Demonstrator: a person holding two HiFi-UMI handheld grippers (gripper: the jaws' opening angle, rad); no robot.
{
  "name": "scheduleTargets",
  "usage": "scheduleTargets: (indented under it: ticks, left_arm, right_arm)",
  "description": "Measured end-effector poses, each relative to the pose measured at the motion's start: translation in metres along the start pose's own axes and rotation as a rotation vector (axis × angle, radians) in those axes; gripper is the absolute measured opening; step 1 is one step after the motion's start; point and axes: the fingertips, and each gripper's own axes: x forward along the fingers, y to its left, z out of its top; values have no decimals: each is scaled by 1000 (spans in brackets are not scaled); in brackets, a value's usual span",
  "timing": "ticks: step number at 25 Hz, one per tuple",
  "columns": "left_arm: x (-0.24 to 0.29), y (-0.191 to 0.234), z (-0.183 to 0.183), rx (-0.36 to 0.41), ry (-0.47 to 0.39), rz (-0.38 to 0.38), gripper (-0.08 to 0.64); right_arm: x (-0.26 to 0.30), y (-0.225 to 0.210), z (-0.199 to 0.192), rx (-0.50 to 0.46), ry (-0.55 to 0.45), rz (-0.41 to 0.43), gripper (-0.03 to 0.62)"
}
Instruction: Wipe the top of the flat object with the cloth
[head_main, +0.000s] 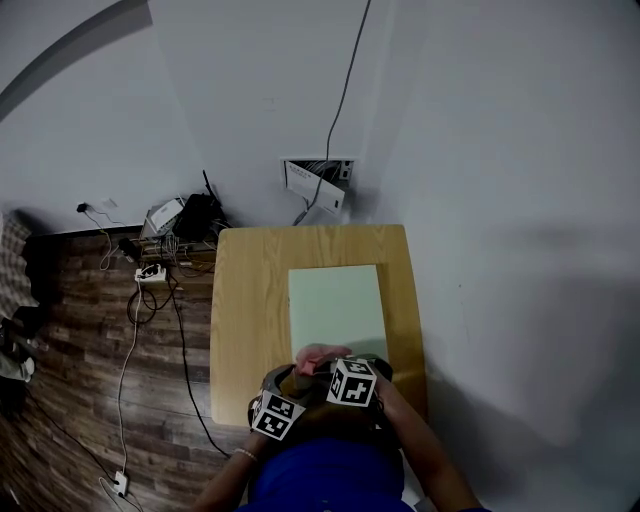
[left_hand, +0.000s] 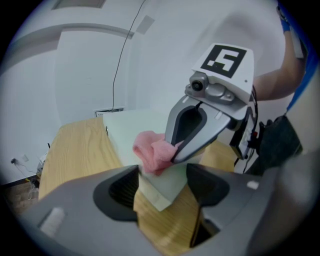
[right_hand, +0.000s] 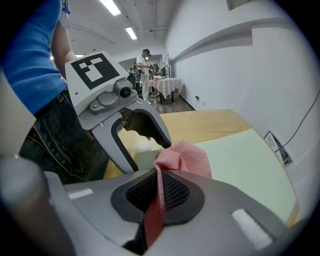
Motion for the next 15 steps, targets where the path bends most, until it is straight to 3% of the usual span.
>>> scheduleTargets:
  ticks: [15]
  left_arm:
    - [0, 1, 3, -6, -12, -1, 302]
  right_arm:
    - [-26, -6, -41, 108, 14, -60, 14]
